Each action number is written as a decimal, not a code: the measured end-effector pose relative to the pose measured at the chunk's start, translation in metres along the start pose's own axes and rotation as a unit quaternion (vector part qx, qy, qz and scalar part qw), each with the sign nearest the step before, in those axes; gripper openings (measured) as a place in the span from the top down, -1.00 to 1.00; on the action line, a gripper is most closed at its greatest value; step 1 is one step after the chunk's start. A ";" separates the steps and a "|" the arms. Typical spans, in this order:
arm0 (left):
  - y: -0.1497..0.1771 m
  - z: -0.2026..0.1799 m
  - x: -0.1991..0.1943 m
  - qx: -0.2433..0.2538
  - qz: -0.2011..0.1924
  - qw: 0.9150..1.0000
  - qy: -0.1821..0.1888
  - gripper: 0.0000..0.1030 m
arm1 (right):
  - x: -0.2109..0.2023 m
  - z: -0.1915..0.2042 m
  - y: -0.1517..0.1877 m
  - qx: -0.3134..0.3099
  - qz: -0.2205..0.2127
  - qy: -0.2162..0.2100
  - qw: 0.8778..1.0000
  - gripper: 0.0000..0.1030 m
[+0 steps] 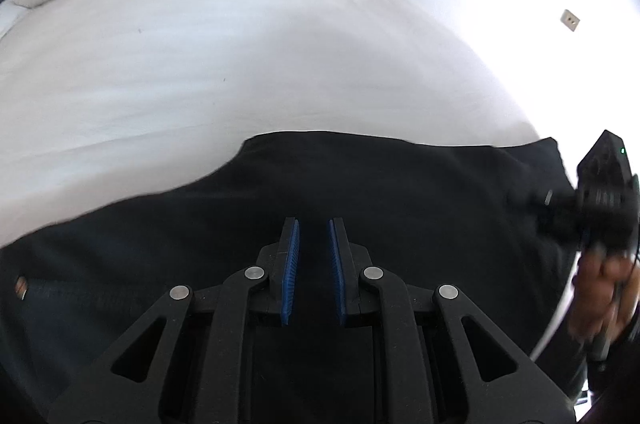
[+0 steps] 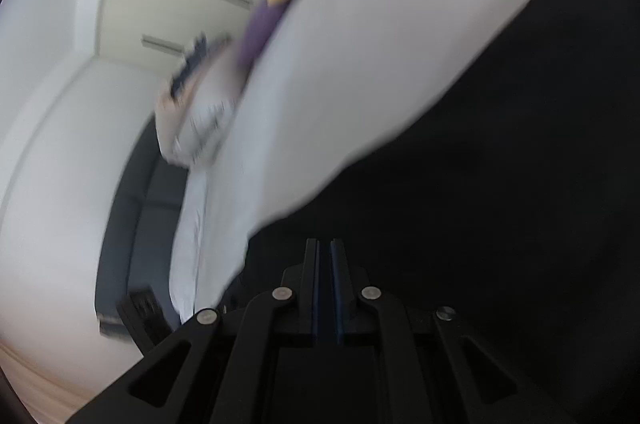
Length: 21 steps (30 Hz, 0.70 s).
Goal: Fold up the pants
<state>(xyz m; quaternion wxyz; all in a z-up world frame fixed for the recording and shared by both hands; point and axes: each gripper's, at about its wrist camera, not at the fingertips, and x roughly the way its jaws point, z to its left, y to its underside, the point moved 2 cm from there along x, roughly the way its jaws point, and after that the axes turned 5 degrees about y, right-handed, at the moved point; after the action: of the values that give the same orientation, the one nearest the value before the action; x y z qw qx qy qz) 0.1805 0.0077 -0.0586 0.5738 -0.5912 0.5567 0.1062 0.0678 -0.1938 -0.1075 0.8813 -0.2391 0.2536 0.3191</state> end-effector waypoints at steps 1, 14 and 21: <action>-0.001 0.010 0.007 0.001 0.005 1.000 -0.003 0.72 | 0.015 0.001 0.002 -0.006 0.017 0.006 1.000 0.83; 0.029 0.182 -0.081 -0.118 -0.079 0.990 0.017 0.72 | -0.095 -0.089 -0.053 0.121 -0.169 0.121 0.971 0.91; 0.062 0.184 -0.143 -0.102 -0.114 0.984 -0.093 0.72 | -0.009 0.048 -0.013 -0.022 -0.062 0.046 0.997 0.62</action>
<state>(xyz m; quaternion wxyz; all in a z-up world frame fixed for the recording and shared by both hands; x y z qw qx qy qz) 0.1754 0.2483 -0.0427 0.5683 -0.6936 0.4163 0.1505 0.0846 -0.1791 -0.0623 0.8811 -0.2884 0.2715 0.2582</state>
